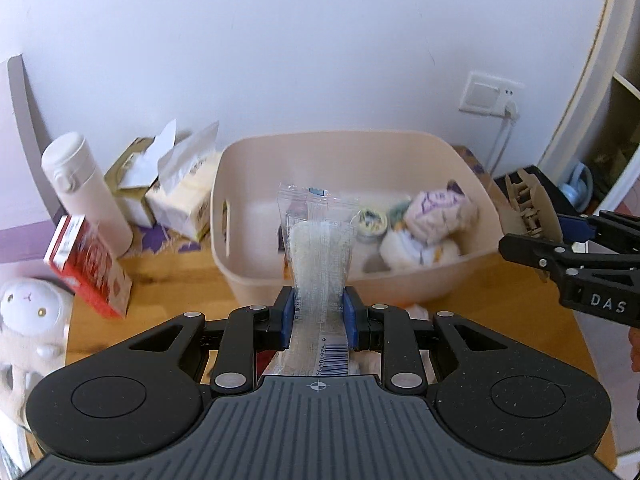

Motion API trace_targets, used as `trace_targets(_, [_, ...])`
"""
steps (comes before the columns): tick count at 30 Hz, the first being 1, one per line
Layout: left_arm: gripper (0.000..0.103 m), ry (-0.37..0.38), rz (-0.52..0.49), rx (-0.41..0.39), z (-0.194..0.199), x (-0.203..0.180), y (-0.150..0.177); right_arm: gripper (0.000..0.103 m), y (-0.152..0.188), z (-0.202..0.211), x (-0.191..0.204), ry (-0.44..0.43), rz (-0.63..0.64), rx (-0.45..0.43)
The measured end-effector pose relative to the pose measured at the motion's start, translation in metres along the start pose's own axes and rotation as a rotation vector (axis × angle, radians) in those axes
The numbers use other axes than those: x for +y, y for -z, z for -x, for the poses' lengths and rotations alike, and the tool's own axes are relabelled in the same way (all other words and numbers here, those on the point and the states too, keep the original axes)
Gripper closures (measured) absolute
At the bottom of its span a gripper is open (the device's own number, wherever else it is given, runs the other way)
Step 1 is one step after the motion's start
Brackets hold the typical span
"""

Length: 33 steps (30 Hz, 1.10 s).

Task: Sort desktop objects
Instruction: 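Carry packet with left tool while right tool carries brown toy over bin, then open both tools to drop packet and brown toy into bin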

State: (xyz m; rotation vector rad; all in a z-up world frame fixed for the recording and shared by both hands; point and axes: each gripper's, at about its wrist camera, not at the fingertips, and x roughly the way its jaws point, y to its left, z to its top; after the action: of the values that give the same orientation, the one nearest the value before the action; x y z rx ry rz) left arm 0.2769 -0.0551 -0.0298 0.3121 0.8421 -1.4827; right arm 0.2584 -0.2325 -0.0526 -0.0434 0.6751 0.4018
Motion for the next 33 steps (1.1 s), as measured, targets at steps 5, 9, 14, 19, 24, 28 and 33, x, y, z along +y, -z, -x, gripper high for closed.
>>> trace_targets(5, [0.078,-0.018,0.003,-0.008,-0.019,-0.009,-0.017,0.053,-0.015,-0.016,-0.010,0.002,0.033,-0.005])
trace_targets(9, [0.078,-0.035,0.010,-0.008,-0.039,-0.014,-0.032,0.053,-0.025,-0.032,-0.016,0.002,0.060,-0.005])
trace_targets(14, [0.078,-0.065,0.008,-0.015,-0.063,-0.021,-0.050,0.053,-0.034,-0.053,-0.022,-0.004,0.081,0.005])
trace_targets(19, [0.078,-0.100,0.004,0.014,-0.086,-0.027,-0.054,0.053,-0.037,-0.072,-0.024,-0.016,0.101,0.024])
trace_targets(24, [0.078,-0.123,0.022,0.052,-0.102,-0.026,-0.052,0.053,-0.032,-0.088,-0.023,-0.044,0.119,0.044])
trace_targets(28, [0.077,-0.126,0.026,0.070,-0.107,-0.025,-0.049,0.053,-0.028,-0.096,-0.024,-0.045,0.121,0.067])
trace_targets(33, [0.061,-0.117,0.037,0.066,-0.104,-0.023,-0.048,0.041,-0.023,-0.096,-0.026,-0.038,0.116,0.072])
